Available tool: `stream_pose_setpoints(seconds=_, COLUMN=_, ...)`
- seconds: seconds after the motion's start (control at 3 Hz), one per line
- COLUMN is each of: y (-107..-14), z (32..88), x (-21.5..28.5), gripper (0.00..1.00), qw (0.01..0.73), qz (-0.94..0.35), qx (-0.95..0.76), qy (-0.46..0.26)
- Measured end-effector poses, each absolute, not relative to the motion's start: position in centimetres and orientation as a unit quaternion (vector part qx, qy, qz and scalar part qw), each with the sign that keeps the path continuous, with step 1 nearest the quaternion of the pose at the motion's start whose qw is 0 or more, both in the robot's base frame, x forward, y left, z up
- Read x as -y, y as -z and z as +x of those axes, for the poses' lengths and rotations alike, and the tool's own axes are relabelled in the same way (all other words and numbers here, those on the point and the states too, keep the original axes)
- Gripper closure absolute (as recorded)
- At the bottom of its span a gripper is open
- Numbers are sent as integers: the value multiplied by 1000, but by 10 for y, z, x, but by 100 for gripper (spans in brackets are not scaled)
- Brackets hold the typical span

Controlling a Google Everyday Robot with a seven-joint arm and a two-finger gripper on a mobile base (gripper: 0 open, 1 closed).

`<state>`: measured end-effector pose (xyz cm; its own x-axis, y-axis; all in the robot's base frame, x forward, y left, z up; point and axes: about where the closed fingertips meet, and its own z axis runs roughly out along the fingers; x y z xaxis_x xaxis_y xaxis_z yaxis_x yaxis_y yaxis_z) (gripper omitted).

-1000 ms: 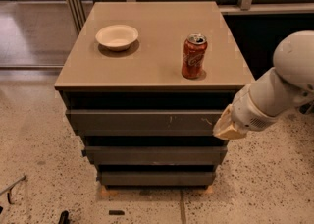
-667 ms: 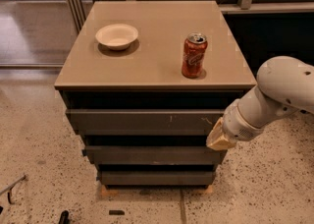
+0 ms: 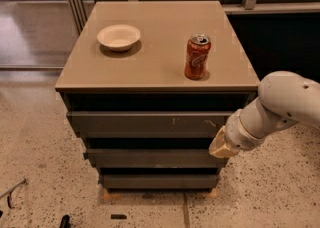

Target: Open bottom drawer

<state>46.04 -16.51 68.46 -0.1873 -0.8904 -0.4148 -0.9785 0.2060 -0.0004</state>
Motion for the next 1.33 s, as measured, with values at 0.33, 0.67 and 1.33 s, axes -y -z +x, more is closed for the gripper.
stream_pose_setpoints(seconds=0.33, y=-608, z=465, x=167, gripper=100, qw=166, qz=-624, qx=-752, qy=-134)
stream_pose_setpoints(seconds=0.67, y=-502, z=517, x=163, gripper=100, qw=190, qz=-615, qx=-752, qy=-144)
stream_pose_setpoints(seconds=1.33, y=-397, z=519, x=152, gripper=100, qw=175, qz=-593, qx=-760, qy=-200)
